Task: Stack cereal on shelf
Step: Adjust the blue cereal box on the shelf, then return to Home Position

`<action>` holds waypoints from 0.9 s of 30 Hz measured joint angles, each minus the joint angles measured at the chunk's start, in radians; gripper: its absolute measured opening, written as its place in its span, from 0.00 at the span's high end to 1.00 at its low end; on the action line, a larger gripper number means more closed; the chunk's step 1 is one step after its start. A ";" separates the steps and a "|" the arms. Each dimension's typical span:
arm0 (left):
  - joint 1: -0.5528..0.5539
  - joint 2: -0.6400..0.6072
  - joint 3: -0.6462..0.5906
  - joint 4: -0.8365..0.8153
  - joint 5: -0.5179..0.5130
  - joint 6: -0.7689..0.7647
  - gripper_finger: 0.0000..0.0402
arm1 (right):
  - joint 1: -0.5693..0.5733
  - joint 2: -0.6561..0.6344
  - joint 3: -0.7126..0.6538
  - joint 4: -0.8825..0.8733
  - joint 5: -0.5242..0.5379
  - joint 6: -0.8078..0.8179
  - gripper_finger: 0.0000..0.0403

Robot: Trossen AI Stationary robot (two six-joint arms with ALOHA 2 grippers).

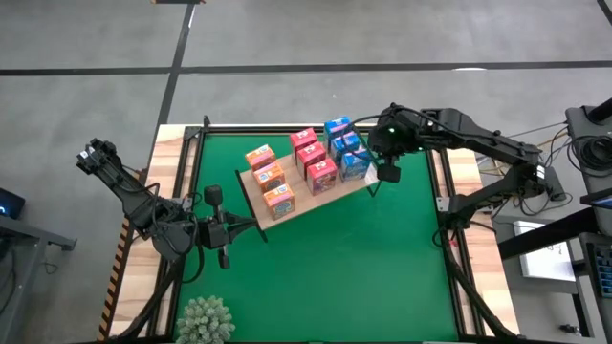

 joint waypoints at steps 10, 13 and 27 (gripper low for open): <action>0.000 0.000 0.000 0.000 0.000 0.000 1.00 | 0.000 0.042 -0.007 0.054 0.000 -0.053 0.97; 0.000 0.000 0.000 0.000 0.000 0.000 1.00 | 0.000 0.044 -0.008 0.055 0.000 -0.059 0.97; 0.000 0.000 0.000 0.000 0.000 0.002 1.00 | 0.000 0.028 0.007 0.047 -0.001 -0.051 0.97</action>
